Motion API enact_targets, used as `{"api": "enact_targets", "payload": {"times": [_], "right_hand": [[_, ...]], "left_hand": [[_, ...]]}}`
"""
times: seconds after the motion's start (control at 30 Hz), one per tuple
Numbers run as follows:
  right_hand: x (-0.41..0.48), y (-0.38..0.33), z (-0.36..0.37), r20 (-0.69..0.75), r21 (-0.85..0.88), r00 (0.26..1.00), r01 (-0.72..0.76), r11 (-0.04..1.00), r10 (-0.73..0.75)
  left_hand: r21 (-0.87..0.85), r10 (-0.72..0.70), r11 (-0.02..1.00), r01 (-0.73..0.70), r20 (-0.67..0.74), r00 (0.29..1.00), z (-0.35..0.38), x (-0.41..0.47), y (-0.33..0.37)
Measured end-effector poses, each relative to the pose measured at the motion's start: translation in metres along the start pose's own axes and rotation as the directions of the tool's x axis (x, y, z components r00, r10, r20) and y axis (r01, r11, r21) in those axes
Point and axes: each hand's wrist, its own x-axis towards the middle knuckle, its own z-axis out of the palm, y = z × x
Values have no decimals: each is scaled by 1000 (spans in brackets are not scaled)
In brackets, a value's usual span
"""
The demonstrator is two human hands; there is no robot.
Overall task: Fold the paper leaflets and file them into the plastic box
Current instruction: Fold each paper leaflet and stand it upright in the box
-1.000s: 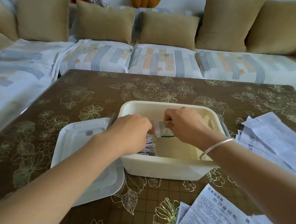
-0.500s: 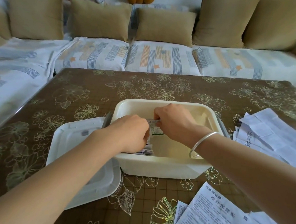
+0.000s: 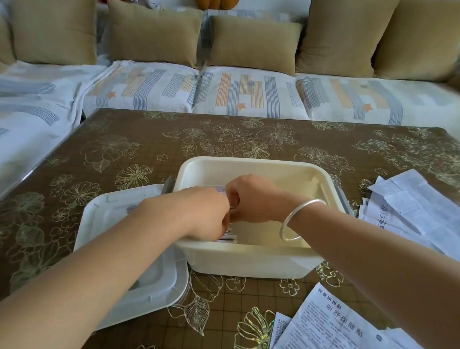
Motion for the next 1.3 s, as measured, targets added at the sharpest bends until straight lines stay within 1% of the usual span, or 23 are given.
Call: {"api": "enact_targets", "payload": {"times": [0.07, 0.17, 0.27, 0.3, 0.37, 0.43, 0.53, 0.67, 0.77, 0.9, 1.0, 1.07, 1.17, 1.27, 1.3], "right_hand": [[2, 2, 0, 54, 77, 998, -17, 997, 13], [5, 5, 0, 108, 202, 994, -50, 978, 28], [8, 3, 6, 112, 244, 993, -50, 969, 23], [10, 3, 8, 92, 223, 996, -41, 974, 21], [13, 2, 12, 14, 128, 1000, -12, 992, 10], [13, 0, 11, -63, 35, 998, 2, 999, 0], [9, -6, 5, -118, -66, 993, -17, 998, 9], [7, -12, 3, -158, -174, 987, -27, 984, -1], [10, -12, 4, -128, -193, 991, 3, 981, -28], [13, -12, 3, -78, -67, 995, 50, 996, -55], [10, -10, 0, -112, 62, 993, 50, 997, -43], [5, -9, -3, -131, 97, 991, 33, 995, -20], [-4, -4, -13, -214, 75, 977, 35, 997, -18], [-29, -1, -25, -312, 167, 950, 42, 985, 12], [-43, -1, -27, -349, 199, 937, 54, 978, 20]], "left_hand": [[-10, -7, 1000, 7, 3, 1000, 0, 0, -1], [20, -24, 1000, 24, 12, 1000, -1, 0, -3], [66, -43, 997, 41, 32, 999, -4, -1, -1], [79, -45, 996, 42, 34, 998, -4, 0, 0], [83, -54, 995, 52, 30, 998, -6, -1, 1], [74, -66, 995, 66, -3, 998, -7, -1, 2], [83, -91, 991, 103, -140, 986, -11, -5, 2], [116, -56, 988, 102, -348, 936, -21, -15, -2], [77, -40, 994, 83, -449, 893, -29, -23, -11], [-35, -46, 999, 33, -505, 862, -30, -32, -16], [-79, -63, 997, 25, -525, 849, -24, -38, -16], [-97, -73, 995, 25, -534, 842, -19, -40, -16], [-130, -88, 991, 18, -560, 824, -12, -45, -14], [-177, -88, 984, -23, -593, 801, -2, -52, -10], [-196, -85, 979, -48, -616, 783, 2, -54, -7]]}}
